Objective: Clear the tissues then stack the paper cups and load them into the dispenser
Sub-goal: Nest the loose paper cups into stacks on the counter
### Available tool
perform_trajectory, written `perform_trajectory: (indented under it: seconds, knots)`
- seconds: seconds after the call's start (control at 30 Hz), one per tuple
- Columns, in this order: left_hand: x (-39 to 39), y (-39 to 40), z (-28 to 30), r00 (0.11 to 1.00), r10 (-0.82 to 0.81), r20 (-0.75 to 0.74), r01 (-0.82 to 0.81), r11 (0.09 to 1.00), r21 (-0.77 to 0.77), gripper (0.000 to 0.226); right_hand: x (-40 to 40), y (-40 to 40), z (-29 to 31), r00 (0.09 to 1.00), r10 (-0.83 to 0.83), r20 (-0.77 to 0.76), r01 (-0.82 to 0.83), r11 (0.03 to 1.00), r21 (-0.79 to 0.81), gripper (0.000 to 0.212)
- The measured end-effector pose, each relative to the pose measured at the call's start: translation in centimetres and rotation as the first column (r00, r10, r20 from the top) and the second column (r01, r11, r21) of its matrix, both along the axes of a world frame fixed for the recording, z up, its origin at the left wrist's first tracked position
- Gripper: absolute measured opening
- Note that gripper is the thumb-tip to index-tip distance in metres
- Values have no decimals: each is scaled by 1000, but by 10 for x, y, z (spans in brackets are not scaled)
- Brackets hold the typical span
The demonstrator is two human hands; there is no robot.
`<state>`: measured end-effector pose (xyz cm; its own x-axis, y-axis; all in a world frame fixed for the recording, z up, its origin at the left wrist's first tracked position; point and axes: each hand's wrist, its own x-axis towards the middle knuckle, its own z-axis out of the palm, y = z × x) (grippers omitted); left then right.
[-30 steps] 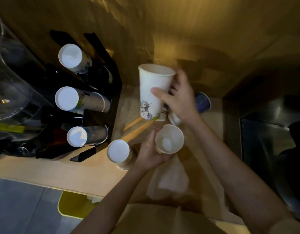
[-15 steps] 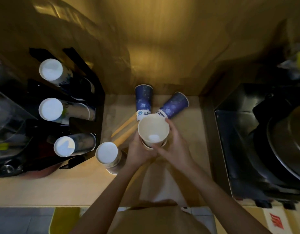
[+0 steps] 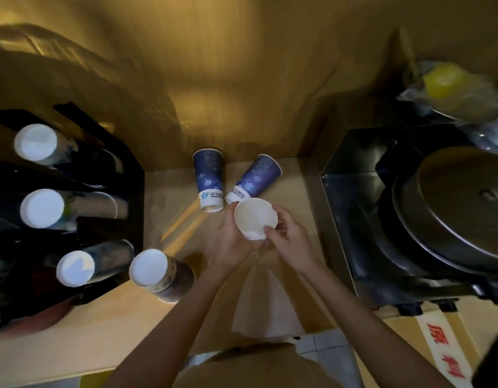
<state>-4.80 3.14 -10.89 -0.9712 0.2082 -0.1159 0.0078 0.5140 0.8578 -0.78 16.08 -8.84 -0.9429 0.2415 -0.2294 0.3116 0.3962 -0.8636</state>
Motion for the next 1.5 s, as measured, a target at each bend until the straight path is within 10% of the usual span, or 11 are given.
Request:
perform_trajectory:
  seconds: [0.63,0.9,1.1,1.23,1.5]
  knots:
    - [-5,99,6,952,-305,16,305,949,-79,97,12,83,12,983,-183,30,174,967,187,42]
    - [-28,69,28,896,-395,202,443,816,-370,90,-27,75,30,985,-167,-35,168,916,365,34]
    - [-100,21,51,986,-90,140,151,840,-521,28,-86,42,42,974,-215,-66,215,977,-7,18]
    - [-148,-10,49,985,87,151,18,809,-588,29,-132,10,12,890,-408,205,456,794,-401,28]
    - [-194,-29,-5,884,243,400,-69,913,-402,55,-166,-16,-37,655,-535,533,746,571,-342,76]
